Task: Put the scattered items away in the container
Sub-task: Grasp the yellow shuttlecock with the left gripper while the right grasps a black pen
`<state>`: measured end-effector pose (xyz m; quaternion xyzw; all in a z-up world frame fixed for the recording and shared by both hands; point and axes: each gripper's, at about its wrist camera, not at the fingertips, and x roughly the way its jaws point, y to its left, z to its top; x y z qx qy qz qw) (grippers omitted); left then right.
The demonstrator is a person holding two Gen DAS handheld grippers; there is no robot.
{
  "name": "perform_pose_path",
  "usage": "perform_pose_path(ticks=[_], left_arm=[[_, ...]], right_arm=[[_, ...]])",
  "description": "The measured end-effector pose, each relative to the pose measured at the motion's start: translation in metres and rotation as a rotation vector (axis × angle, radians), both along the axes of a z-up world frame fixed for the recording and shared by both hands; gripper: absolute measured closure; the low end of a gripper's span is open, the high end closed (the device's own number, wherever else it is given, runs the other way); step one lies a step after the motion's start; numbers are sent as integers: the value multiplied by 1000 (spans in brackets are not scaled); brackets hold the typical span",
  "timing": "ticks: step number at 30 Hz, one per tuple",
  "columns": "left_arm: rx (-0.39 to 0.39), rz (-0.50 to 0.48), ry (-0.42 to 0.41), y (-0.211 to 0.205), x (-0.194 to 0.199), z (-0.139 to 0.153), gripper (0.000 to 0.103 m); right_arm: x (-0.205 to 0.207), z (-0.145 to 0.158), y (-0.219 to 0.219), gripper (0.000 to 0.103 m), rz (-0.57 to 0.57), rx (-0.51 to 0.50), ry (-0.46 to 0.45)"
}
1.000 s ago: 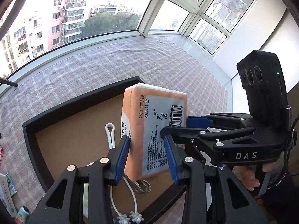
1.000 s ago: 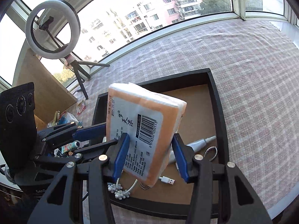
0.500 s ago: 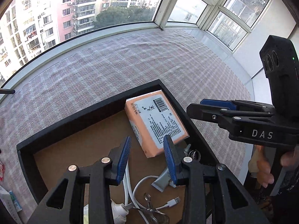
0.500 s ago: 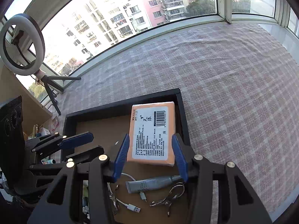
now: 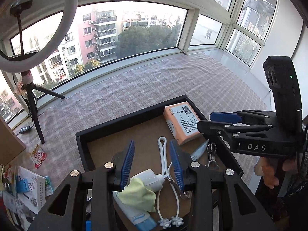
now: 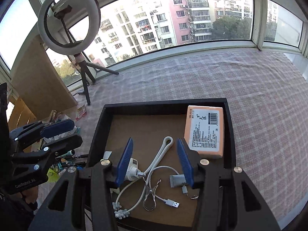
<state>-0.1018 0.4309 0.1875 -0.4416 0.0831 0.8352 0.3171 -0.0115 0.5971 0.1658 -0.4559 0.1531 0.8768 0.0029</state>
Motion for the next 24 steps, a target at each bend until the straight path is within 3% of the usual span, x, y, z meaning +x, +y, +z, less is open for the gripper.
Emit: perform_pose_path(ticks=[3,6,11,18,24], left_arm=[[-37,48,55,-38,16,8,59],[-41,124,61,-91,24,13,51],[-78,296,66,-185,36,12,50],[-113,491,-12,-297,67,-12,50],[-90,597,-118,-350,93,-45,50]], right_arm=[[5,7,-34,55,63,13,8],[8,10,-70,55,145,30,18],[6,9,-134,55,291,66,20],[-8,-15,-214,55,467,73,-31],[-18,-42,-266,55,579,118,-79]])
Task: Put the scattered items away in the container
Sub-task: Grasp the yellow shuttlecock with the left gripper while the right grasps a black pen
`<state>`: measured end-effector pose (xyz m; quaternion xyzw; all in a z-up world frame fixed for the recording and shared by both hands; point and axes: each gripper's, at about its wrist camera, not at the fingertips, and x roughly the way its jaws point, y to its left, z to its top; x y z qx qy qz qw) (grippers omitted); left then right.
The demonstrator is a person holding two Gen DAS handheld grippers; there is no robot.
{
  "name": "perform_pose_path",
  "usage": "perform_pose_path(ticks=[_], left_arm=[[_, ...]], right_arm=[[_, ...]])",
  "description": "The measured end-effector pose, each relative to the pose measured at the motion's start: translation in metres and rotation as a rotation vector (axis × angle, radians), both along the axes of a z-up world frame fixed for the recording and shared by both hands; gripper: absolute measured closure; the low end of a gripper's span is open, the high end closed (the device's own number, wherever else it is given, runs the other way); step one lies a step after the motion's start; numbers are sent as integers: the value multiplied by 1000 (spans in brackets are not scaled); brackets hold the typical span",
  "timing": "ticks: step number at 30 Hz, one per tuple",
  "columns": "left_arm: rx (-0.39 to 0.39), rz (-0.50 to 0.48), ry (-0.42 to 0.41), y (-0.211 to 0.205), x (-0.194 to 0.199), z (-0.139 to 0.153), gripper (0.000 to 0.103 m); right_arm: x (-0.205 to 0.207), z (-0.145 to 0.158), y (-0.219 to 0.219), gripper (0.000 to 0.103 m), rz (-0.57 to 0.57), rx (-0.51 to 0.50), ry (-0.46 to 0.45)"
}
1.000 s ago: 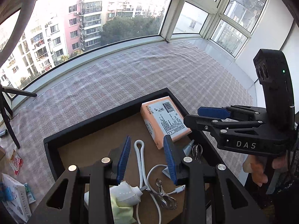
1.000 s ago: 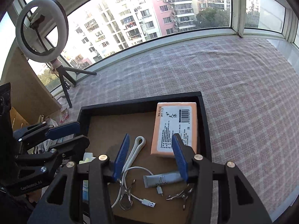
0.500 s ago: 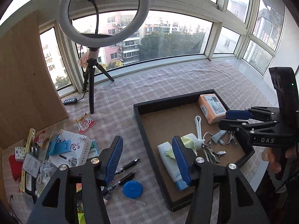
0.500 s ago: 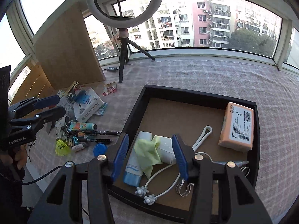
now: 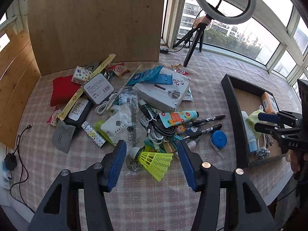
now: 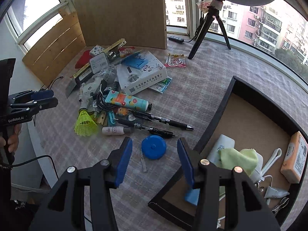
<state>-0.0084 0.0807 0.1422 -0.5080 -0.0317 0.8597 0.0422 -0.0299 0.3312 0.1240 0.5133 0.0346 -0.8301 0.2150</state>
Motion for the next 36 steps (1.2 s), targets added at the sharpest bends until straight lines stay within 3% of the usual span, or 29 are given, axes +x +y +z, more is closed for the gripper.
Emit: perform_pose_path(ticks=[5,9,12,19,28,29,31,34,36], left_arm=[[22,-7,-48,9,24,-31,49],[-7,-25,-93,27,31,-59,49],[18,5,-121,27,27,-74,49],[-5,75,-128,23,19,-89,49],[-59,179,-130,6,12,-99,50],[-59,191,-130,3,12,-99,50],[-60,205,-135,-2,13,-100,51],[-67,219,-138,-9,12,-101,61],[-60,227,-140,-12,12,-102,75]], right_arm=[[-11,-21,-28,55,105,69,-34],[-20,-39,-42,55,182,151,-45],[-33,-46,-45,55,207,217,-31],[-63,-71,-60,56,334,332,-55],[-85,-90,-79,56,429,351,-77],[-86,-91,-81,57,441,354,-81],[-86,-95,-85,68,466,362,-89],[-85,-98,-89,72,478,372,-88],[-84,-95,-89,76,481,352,-93]])
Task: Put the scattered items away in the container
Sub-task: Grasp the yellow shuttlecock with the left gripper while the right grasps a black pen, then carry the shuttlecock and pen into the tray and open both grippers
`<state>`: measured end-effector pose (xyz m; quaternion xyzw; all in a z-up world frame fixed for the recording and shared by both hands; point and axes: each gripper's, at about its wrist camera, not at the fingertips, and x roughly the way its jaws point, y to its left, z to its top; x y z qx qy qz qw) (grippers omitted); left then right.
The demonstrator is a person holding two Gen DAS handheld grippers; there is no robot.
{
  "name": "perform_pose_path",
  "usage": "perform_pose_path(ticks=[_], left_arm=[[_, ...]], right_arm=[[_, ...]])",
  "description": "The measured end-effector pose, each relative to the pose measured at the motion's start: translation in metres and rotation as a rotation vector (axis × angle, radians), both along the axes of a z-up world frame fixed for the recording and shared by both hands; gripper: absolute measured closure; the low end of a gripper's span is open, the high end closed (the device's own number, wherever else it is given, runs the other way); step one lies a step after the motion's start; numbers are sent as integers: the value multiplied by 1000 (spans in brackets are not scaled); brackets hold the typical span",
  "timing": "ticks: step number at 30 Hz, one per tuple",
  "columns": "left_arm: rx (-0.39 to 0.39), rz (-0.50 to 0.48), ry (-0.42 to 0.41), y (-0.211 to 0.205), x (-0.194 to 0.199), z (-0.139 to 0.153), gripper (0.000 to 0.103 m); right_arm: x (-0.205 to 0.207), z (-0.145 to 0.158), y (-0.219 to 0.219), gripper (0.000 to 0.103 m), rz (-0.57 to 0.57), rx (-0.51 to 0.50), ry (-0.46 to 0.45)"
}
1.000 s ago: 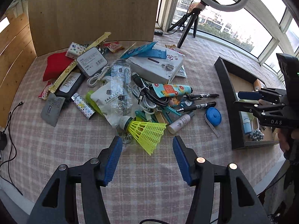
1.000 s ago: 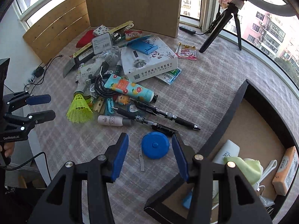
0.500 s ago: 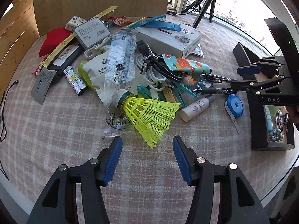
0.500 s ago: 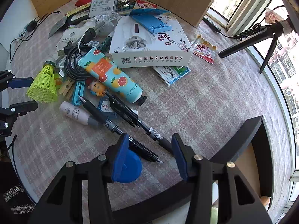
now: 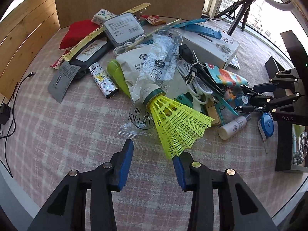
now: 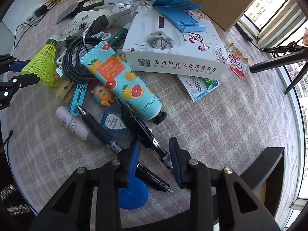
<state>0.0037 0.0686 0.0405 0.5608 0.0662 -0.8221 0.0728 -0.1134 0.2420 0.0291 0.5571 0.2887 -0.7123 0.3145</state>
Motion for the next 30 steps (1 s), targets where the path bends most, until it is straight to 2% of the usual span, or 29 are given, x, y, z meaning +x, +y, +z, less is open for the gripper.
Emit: perform_pose_path(ticks=[1,2,3,8,13,17,22,30], left_arm=[[7,5,-1,-2,0,0,82],[13,10,-1,-5,1,0,94],[19,13,2,-7,2,1,101],[46,14,42,-19,12,11,102],[56,27,99,-29,24,37,102],[75,8,139,-19,19,55,102],[104,-72,175,8,7,72,102],[131,-295,243,86,-28,108,102]], right_arm=[[1,2,1,80,-6,-9,-6],[2,4,3,82,-13,-15,-3],[4,7,5,84,-22,-20,3],[-2,24,29,89,-146,-105,-6],[-12,44,57,89,-299,-255,-49],[-8,56,84,89,-387,-364,-82],[3,77,102,91,-456,-427,-65],[24,122,185,92,-644,-519,13]])
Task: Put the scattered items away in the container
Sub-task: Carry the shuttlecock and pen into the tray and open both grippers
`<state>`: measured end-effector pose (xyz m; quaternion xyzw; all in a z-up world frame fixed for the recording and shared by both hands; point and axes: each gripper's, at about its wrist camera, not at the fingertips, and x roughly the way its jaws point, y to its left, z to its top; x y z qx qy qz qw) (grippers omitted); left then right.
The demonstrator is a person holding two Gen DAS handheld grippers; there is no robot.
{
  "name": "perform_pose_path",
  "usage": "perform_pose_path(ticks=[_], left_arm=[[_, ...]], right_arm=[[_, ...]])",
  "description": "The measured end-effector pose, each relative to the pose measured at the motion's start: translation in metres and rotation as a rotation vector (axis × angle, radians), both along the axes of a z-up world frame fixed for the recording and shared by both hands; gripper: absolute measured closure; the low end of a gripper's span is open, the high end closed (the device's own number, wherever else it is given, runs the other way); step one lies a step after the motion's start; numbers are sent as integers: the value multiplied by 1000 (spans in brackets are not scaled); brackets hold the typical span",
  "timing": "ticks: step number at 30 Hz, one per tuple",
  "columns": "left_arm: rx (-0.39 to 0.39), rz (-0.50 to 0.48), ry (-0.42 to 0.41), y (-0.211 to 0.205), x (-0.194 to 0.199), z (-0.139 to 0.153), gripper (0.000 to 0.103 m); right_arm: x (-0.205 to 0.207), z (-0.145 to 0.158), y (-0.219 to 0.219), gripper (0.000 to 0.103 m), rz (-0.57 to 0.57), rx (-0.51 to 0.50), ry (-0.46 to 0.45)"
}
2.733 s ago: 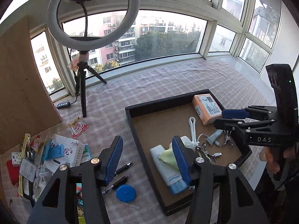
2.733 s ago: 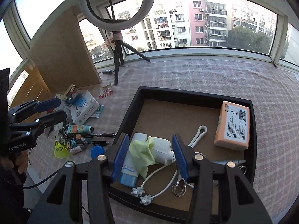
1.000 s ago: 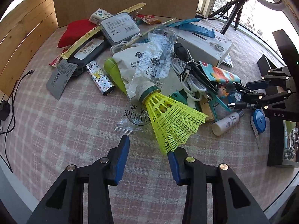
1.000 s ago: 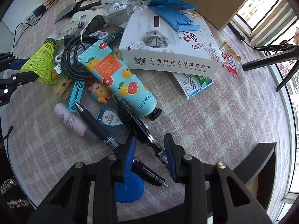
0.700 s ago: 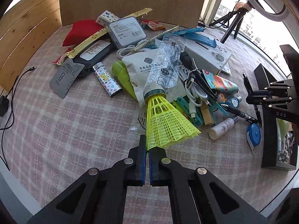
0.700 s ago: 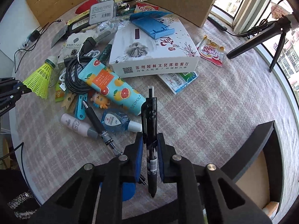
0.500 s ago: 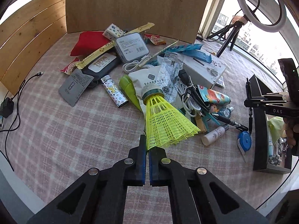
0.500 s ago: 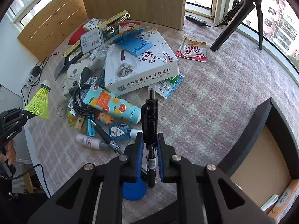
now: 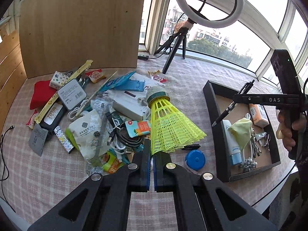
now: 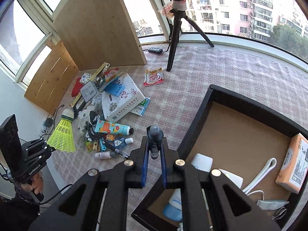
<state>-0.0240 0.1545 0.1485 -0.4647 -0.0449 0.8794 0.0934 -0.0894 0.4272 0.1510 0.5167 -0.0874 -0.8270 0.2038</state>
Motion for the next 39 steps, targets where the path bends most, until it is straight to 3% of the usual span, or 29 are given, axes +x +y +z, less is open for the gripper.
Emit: perform_pose_path(ticks=[5,10,16,17,20,21,22,32,39], left_arm=[[14,-162,43,64,-17,18,102],[30,-303,54,126,-27,23,102],[53,-392,85,188,-48,30,101],[59,-413,89,198,-53,32,98],[5,-408,89,221,-69,31,49],[7,-403,107,222,-70,31,49],[3,-399,111,222,-71,31,49],[57,-337,96,177,-65,33,51],[57,-230,77,117,-49,30,51]], right_arm=[[26,16,61,92,-118,19,8],[49,12,108,92,-215,41,-25],[51,7,137,91,-274,30,-43],[47,6,138,91,-283,46,-43],[38,5,142,62,-352,133,-55],[37,6,144,50,-372,147,-40],[36,8,146,48,-384,152,-23],[33,15,140,48,-378,102,21],[28,18,99,48,-275,59,50]])
